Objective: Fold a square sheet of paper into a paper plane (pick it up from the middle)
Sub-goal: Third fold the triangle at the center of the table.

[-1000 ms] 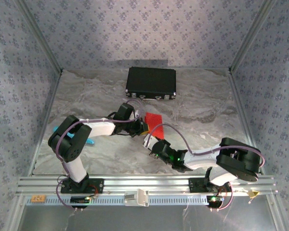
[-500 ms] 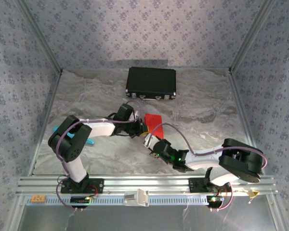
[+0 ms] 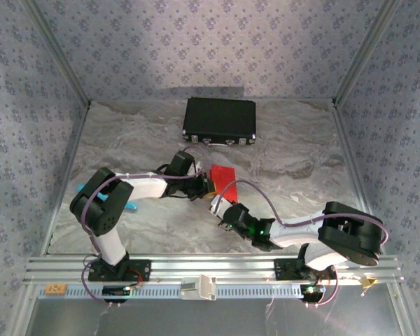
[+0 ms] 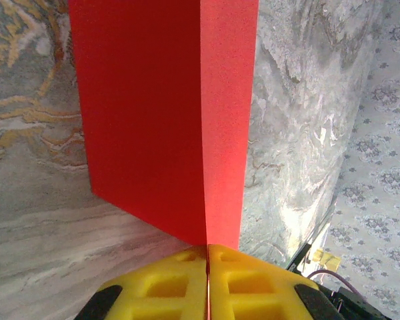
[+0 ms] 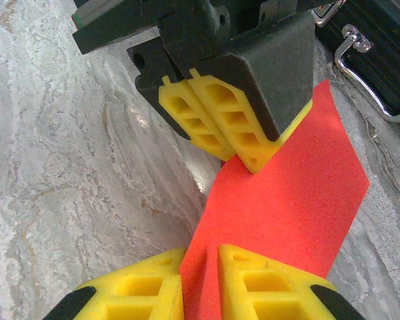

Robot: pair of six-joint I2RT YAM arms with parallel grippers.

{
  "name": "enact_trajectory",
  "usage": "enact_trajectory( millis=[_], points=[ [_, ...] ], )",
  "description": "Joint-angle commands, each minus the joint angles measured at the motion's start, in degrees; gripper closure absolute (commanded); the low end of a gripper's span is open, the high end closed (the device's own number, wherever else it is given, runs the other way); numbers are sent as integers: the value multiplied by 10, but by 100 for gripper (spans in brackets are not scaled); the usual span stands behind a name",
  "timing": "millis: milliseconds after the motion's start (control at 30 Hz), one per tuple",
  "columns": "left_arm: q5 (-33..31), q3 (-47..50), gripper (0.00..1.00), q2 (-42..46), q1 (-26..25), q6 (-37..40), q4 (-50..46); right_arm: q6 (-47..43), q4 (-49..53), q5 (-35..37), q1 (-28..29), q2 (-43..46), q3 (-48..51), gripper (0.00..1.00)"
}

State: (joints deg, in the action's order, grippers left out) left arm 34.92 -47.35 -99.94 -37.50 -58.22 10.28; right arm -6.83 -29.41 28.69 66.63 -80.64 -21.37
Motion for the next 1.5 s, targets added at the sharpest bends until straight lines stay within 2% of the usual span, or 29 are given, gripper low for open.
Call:
enact_trajectory(
  millis=[0, 267, 567, 667, 767, 833, 933, 1100, 1267, 1467],
  points=[
    [4, 4, 92, 1, 1, -2, 3, 15, -15, -2, -2, 16, 10, 80],
    [3, 5, 91, 3, 1, -3, 3, 16, -16, -5, -4, 24, 14, 79],
    [3, 4, 92, 4, 1, -1, 0, 22, -5, -7, -5, 19, 8, 92],
    [-2, 2, 88, 9, 2, 7, -11, 27, 1, -9, -6, 21, 7, 95],
    [-19, -1, 77, 25, 4, 23, -36, 43, 19, -29, -11, 27, 1, 99],
    [-36, -3, 67, 41, 8, 33, -57, 64, 46, -65, -21, 35, -8, 100],
    [-66, -9, 58, 68, 14, 55, -97, 101, 85, -156, -49, 41, -29, 100],
    [-107, -25, 54, 110, 31, 88, -154, 217, 148, -329, -125, 39, -68, 100],
    [-101, -37, 56, 113, 43, 100, -160, 285, 192, -462, -178, 2, -113, 100],
    [-76, -58, 71, 92, 45, 106, -153, 310, 176, -553, -188, -31, -125, 100]
  ],
)
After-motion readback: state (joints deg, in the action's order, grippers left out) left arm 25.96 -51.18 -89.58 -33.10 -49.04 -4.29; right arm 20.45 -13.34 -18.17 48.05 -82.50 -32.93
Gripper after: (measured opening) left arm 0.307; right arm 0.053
